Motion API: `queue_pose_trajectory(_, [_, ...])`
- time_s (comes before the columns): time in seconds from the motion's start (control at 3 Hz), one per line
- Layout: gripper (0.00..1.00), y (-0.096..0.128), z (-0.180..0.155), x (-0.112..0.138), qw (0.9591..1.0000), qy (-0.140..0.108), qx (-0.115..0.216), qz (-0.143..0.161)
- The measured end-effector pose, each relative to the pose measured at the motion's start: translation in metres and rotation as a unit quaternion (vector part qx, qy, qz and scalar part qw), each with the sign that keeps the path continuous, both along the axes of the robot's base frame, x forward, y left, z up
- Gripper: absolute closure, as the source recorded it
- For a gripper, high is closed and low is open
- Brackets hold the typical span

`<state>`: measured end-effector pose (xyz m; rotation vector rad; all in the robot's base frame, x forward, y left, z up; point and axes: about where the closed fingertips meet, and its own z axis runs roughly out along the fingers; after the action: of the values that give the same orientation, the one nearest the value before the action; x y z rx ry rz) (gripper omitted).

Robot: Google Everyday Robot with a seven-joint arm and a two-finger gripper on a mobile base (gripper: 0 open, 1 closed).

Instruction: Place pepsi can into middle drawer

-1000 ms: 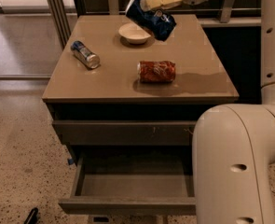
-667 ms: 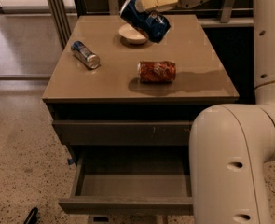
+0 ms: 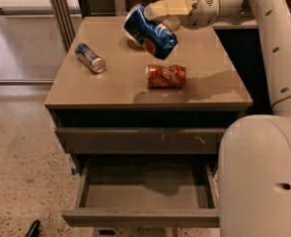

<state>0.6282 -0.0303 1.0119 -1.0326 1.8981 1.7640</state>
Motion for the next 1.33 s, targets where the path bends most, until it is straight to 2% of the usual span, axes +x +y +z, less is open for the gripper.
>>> queue_pose_trajectory(0.33, [1.0,-0.006,0.004,-0.032,0.9987,0.036,0.029,0.021])
queue_pose_trajectory(0.67, [1.0,-0.013,0.001,-0.064,0.9971,0.057,0.046,0.02])
queue_pose_trajectory(1.0, [1.0,-0.023,-0.001,-0.087,0.997,0.043,0.06,-0.022])
queue_pose_trajectory(1.33, [1.0,-0.022,-0.025,-0.089,0.995,0.071,0.057,-0.041])
